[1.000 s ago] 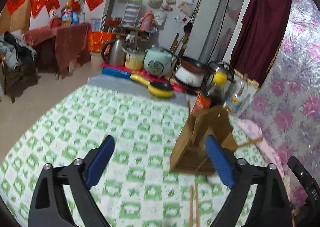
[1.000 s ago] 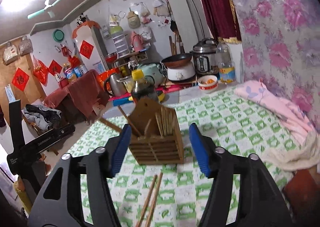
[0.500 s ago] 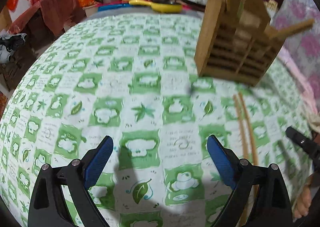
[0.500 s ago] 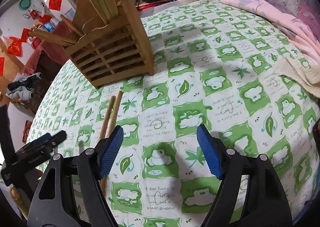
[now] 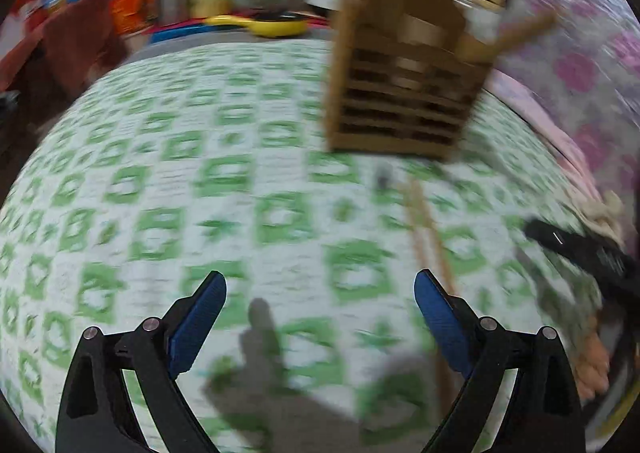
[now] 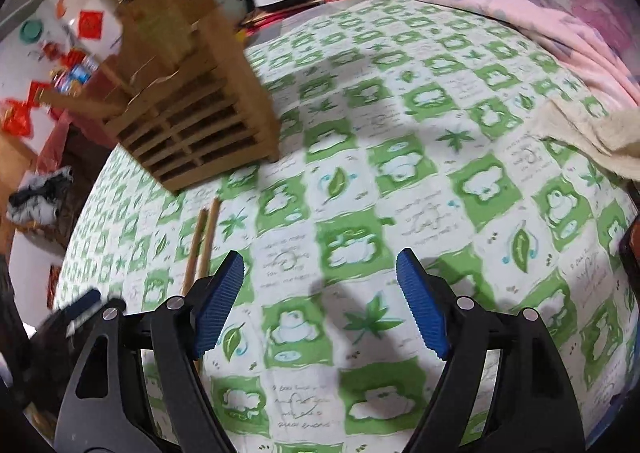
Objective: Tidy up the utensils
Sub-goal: 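Move both open tools back down to the last chopsticks on the cloth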
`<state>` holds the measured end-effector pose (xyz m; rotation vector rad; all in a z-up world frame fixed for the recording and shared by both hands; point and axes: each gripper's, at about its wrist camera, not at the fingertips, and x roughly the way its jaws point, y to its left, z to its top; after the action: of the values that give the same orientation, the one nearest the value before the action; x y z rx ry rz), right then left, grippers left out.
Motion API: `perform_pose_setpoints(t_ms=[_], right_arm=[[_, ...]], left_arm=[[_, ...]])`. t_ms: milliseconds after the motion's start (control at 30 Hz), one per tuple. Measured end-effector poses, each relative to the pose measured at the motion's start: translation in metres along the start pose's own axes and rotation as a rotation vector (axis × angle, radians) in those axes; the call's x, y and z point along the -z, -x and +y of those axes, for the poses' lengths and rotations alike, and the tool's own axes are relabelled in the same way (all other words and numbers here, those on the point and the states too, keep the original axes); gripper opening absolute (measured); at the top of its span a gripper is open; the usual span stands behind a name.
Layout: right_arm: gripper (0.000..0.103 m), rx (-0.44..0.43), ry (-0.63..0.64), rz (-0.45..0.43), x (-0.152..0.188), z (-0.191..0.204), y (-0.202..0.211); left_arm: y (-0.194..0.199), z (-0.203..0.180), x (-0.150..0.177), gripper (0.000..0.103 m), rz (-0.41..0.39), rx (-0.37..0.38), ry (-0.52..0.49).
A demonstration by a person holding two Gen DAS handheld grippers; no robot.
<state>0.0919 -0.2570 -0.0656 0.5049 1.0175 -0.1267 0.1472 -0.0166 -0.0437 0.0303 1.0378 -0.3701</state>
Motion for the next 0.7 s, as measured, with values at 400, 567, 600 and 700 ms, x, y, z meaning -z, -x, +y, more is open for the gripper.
perform_pose_setpoints(t_ms=[400, 567, 600, 700], right_arm=[[0.077, -0.009, -0.007, -0.010, -0.001, -0.002, 0.002], [0.077, -0.016, -0.006, -0.014, -0.001, -0.002, 0.003], [0.077, -0.023, 0.005, -0.017, 0.000, 0.000, 0.005], [0.077, -0.037, 0.046, -0.024, 0.003, 0.009, 0.007]], left_arm=[[-0.032, -0.048, 0.014, 0.096, 0.109, -0.066, -0.207], [-0.034, -0.006, -0.001, 0.096, 0.103, -0.170, -0.035], [-0.034, 0.011, -0.006, 0.096, 0.107, -0.180, 0.037], [-0.029, 0.048, -0.015, 0.095, 0.096, -0.184, 0.186]])
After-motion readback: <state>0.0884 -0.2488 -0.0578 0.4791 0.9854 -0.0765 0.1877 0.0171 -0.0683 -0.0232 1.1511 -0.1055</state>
